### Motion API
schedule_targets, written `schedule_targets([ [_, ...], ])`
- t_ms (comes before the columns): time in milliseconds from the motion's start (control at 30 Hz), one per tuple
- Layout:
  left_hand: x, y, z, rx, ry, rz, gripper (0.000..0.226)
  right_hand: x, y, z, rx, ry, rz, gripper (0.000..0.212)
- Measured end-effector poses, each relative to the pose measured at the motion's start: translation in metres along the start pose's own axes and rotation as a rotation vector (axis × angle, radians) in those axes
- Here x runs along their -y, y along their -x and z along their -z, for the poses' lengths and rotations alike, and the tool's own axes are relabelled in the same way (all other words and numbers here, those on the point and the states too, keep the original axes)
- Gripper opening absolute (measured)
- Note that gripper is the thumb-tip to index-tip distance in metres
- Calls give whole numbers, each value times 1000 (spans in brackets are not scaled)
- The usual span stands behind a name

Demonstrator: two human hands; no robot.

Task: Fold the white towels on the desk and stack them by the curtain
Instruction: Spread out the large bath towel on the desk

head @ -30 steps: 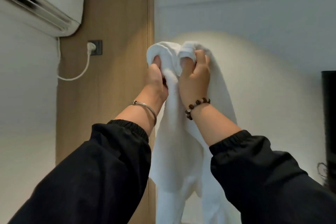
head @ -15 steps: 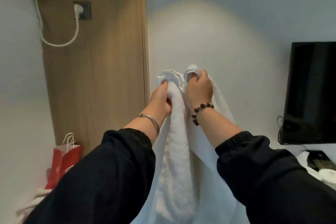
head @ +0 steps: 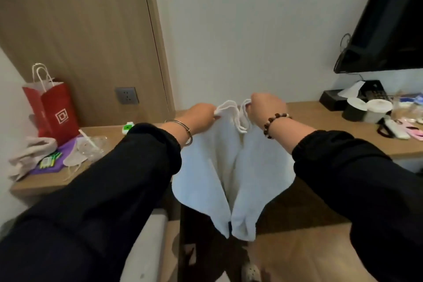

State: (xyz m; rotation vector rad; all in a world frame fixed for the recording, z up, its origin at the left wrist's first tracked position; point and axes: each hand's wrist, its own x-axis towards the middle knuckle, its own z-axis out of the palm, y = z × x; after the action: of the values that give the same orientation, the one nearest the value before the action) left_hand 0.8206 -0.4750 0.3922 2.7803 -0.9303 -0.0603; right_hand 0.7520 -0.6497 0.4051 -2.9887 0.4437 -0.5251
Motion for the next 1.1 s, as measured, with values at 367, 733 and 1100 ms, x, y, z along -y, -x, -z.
schedule_targets([
  [367, 59, -87, -22, -391, 94, 451, 33, -124, -92, -39, -2, 305, -1, 18],
  [733, 34, -304, 38, -653, -84, 293, 34, -215, -311, -42, -267, 187, -24, 15],
  [1100, 116, -409, -83, -367, -225, 33, 35, -230, -390, -208, 14, 239, -18, 18],
])
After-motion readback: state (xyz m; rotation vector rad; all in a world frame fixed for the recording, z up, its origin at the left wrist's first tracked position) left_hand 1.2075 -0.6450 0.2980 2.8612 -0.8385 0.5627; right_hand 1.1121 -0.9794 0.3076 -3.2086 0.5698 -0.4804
